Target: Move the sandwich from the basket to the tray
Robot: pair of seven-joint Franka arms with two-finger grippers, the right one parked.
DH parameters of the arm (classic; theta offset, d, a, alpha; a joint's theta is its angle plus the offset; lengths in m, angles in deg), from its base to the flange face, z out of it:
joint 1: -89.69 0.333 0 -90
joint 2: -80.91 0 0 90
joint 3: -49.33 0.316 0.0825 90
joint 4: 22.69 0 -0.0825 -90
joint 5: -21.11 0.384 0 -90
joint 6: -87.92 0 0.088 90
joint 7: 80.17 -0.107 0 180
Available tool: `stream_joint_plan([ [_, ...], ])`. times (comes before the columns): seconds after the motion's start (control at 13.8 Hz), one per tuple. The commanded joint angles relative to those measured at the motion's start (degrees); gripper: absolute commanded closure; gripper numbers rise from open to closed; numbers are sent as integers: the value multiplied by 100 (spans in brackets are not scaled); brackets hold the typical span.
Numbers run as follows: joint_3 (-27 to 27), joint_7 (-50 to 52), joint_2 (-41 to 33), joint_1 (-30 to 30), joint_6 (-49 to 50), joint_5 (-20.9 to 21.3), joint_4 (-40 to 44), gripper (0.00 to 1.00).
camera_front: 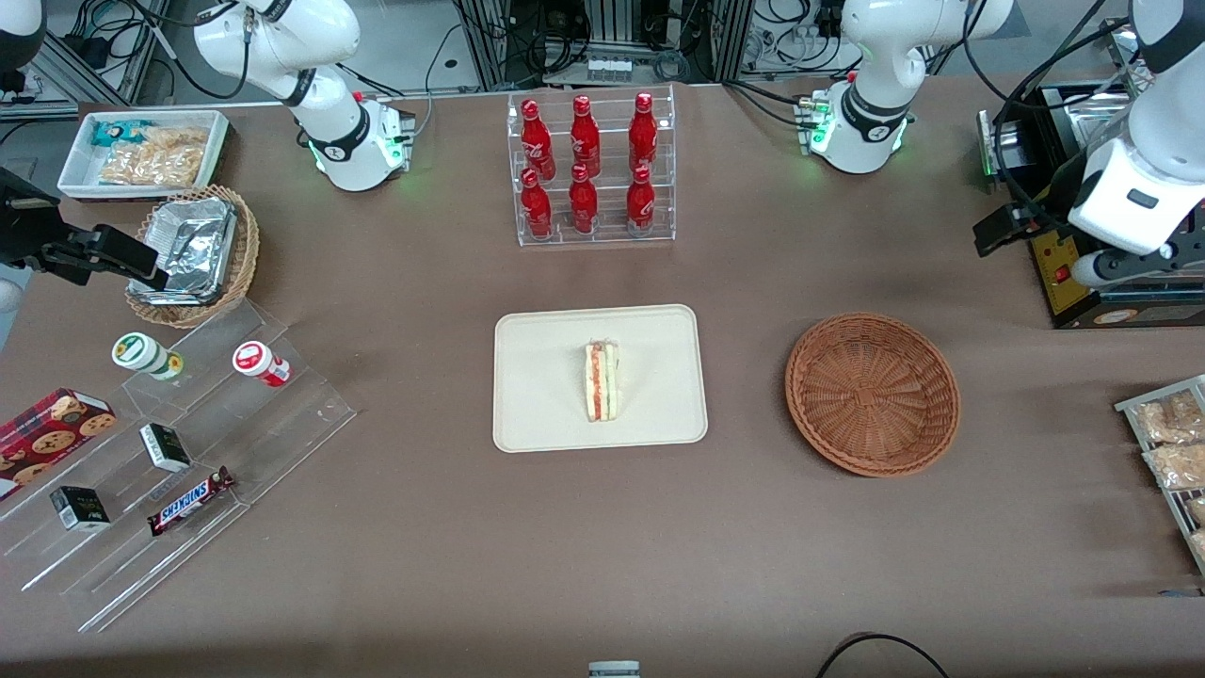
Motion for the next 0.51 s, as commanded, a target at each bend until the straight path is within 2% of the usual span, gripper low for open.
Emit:
stream_joint_plan([
  [0.0,154,-231,-113,-57,-86,-7,-108,1],
  [0.43,74,-249,327,154,-174,-7,393,1],
])
